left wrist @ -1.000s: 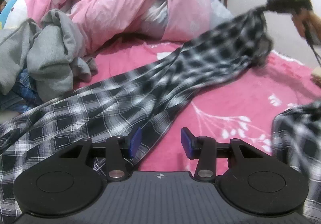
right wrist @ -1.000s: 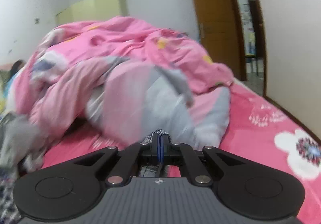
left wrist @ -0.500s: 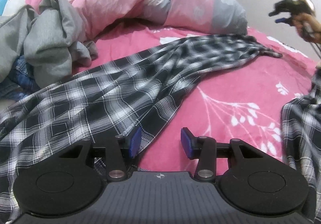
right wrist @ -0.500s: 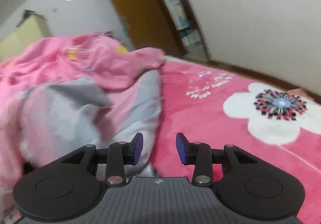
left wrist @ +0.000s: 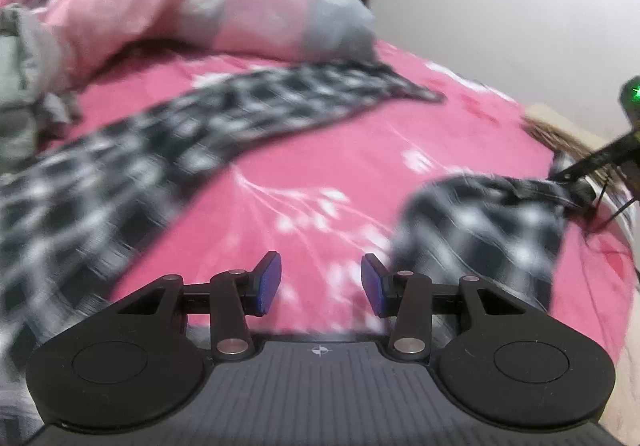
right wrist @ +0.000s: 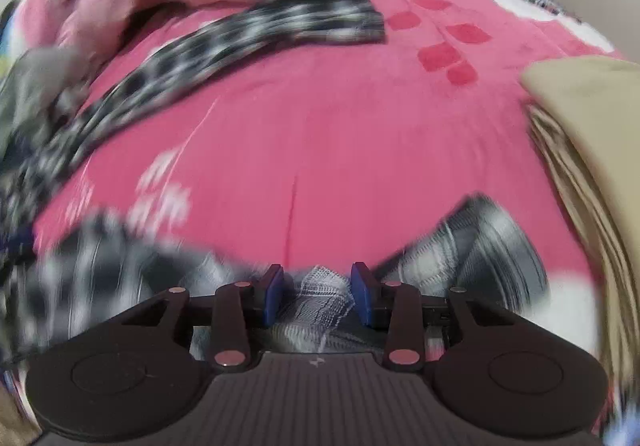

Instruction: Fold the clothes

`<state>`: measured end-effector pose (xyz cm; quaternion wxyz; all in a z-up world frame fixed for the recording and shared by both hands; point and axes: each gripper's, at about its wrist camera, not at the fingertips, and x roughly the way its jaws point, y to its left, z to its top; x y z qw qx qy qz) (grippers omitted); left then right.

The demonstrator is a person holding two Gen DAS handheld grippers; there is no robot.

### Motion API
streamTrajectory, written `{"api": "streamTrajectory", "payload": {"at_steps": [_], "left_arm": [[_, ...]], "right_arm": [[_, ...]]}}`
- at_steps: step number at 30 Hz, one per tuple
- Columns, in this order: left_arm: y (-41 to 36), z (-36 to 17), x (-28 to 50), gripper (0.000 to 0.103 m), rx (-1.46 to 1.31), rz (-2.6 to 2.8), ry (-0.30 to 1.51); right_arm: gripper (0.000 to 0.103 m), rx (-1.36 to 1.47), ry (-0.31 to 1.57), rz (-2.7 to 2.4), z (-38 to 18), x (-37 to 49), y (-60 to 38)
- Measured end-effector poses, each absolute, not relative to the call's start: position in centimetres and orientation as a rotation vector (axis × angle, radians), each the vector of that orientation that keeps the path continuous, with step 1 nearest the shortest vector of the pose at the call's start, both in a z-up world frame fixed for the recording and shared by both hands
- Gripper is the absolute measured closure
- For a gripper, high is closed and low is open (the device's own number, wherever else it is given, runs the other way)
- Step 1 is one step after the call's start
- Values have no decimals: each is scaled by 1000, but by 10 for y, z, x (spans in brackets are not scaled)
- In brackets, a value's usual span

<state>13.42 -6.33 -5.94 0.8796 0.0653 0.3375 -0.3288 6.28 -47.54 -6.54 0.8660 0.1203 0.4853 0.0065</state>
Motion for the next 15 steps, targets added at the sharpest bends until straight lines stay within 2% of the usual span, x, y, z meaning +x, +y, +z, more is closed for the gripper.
{"api": "streamTrajectory", "payload": {"at_steps": [4,7,11,15], "left_arm": [[-67,-56,123,59,173,-703,670],[-63,-47,127,59,195,-660,626],[-64,-46,152,59,278,-514,614],[-67,-57,181,59,384,-436,594]], "right_arm": [[64,205,1085,6,-40,18,-463],[63,324,989,-16,-7,13,-475],[60,697,755,24,17,52,-512],[60,997,723,22,-17,137,-542]]}}
